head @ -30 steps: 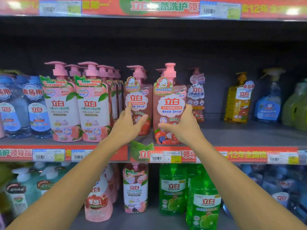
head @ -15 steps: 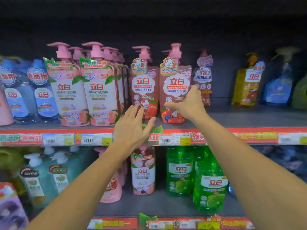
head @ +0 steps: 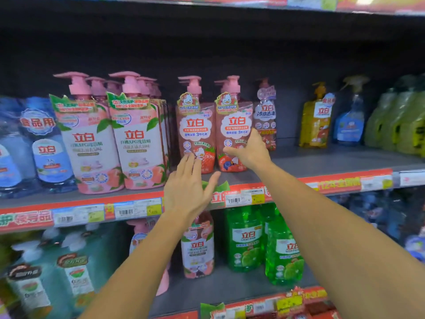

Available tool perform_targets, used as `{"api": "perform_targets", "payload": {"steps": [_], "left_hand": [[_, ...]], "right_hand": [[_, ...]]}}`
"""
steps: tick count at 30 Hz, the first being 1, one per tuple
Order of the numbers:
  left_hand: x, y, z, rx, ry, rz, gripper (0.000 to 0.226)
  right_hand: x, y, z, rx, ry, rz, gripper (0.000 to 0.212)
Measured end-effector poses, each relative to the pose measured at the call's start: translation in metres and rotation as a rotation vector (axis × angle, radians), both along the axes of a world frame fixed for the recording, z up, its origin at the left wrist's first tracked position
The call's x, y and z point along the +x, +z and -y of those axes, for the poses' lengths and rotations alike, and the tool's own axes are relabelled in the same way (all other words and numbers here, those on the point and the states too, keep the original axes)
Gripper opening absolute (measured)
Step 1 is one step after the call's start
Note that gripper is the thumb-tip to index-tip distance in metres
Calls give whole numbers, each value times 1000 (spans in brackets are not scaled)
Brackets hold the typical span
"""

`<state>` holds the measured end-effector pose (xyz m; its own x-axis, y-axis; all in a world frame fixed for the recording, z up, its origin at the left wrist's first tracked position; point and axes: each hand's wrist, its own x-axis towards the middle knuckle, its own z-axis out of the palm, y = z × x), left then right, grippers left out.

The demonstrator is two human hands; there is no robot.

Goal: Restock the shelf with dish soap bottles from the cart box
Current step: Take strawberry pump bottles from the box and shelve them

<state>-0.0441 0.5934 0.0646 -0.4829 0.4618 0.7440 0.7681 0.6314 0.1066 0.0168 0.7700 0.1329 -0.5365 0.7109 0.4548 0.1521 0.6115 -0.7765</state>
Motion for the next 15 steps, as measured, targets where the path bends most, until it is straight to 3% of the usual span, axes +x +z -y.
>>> {"api": "perform_targets", "payload": {"steps": [4, 6, 8, 11, 15], "left_hand": [[3, -8, 9, -56, -48, 21, 88], [0, -4, 10, -67, -71, 34, 88], [-4, 2, 11, -57, -97, 14, 86], [-9, 4, 12, -37, -143, -41, 79], [-17, 4, 14, -16, -209, -203, 67]], "right_hand": [[0, -5, 8, 18, -46, 204, 116], [-1, 1, 11, 61, -117, 347, 121], [0, 10, 17, 144, -212, 488, 111], [15, 7, 33, 274, -287, 608, 81], [46, -25, 55, 400, -283, 612, 75]]}}
